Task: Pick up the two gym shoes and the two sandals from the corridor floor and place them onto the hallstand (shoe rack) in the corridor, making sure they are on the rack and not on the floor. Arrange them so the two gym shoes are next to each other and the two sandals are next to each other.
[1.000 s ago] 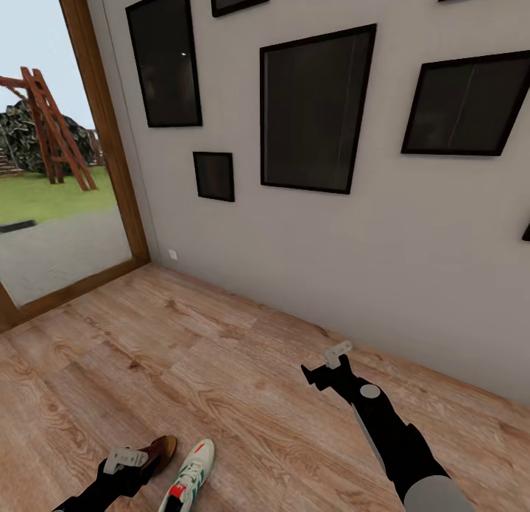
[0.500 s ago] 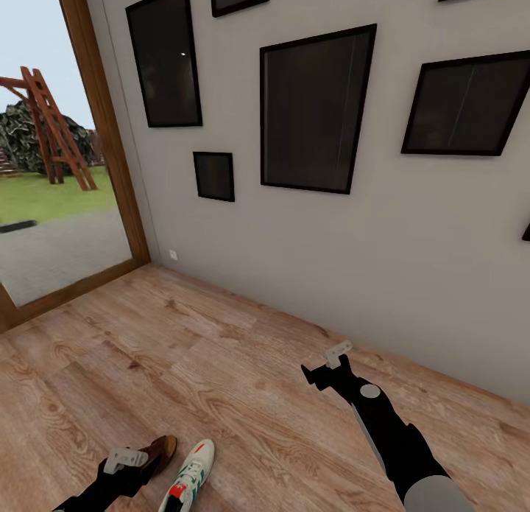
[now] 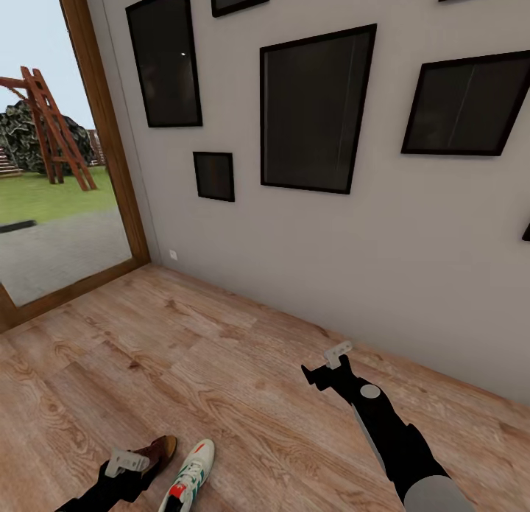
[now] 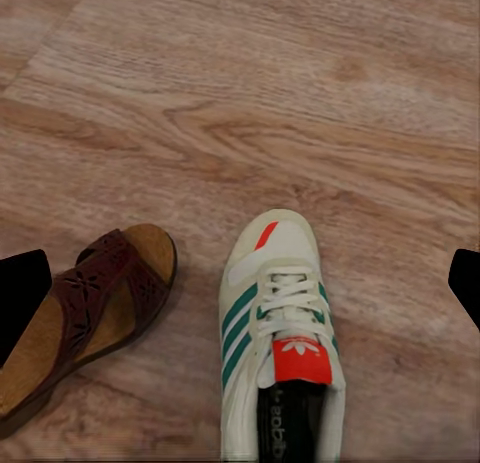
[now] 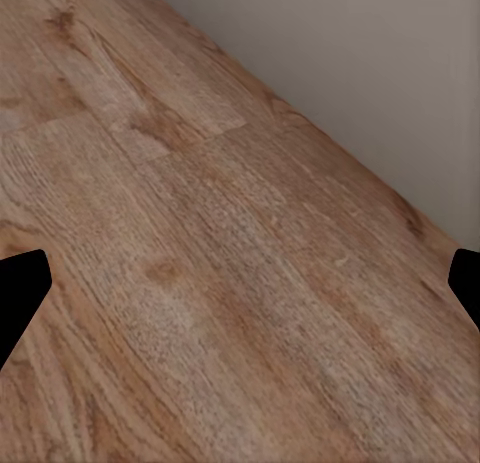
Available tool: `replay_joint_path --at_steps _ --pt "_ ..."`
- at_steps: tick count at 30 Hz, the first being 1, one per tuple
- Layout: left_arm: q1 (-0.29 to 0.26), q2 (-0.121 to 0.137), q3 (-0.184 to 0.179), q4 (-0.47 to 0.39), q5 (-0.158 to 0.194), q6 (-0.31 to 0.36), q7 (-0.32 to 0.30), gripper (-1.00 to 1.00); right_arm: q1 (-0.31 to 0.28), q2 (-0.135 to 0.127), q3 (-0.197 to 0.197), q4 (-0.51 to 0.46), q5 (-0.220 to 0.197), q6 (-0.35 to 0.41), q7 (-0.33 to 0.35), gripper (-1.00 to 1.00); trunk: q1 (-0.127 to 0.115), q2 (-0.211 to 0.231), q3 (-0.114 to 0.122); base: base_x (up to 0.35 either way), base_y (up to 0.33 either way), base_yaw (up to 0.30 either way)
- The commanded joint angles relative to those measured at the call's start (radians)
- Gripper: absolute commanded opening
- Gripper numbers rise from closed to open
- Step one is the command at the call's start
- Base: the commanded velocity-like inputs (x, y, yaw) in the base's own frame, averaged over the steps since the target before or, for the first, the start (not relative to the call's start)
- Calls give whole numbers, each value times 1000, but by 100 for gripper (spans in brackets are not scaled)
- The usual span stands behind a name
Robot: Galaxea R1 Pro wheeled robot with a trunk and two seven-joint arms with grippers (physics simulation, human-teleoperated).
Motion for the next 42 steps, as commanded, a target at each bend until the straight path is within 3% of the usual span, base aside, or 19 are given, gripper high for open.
replay_joint_path --at_steps 1,8,23,29,30,31,34,37,42 --pt "-1 -1 8 0 -18 -6 -5 100 0 0 0 -2 10 5 4 100 0 0 -1 0 0 0" --pt "0 -2 10 0 -53 -6 19 100 0 0 -2 -4 9 4 4 100 0 0 -1 0 0 0" --pt "1 -12 13 3 -57 -5 99 100 0 5 0 -3 5 7 4 100 0 0 -1 0 0 0" --pt "1 -37 13 3 -57 -4 159 100 -1 13 3 -5 3 7 4 100 0 0 -1 0 0 0" --pt "1 -61 13 3 -58 -4 201 100 -5 24 3 -11 2 8 4 100 4 -7 -4 0 0 0" --pt "1 -69 13 3 -58 -4 211 100 -8 34 3 -22 2 11 4 100 7 -14 -7 0 0 0" --pt "1 -77 13 3 -58 -4 222 100 -21 50 3 -63 2 35 4 100 19 -35 -17 0 0 0" --pt "0 -83 13 3 -57 -2 229 100 -32 60 1 -179 2 131 9 100 30 -56 -26 0 0 0" --pt "-1 -84 14 3 -55 -2 233 100 -34 62 3 -204 2 152 40 100 50 -91 -42 0 0 0"
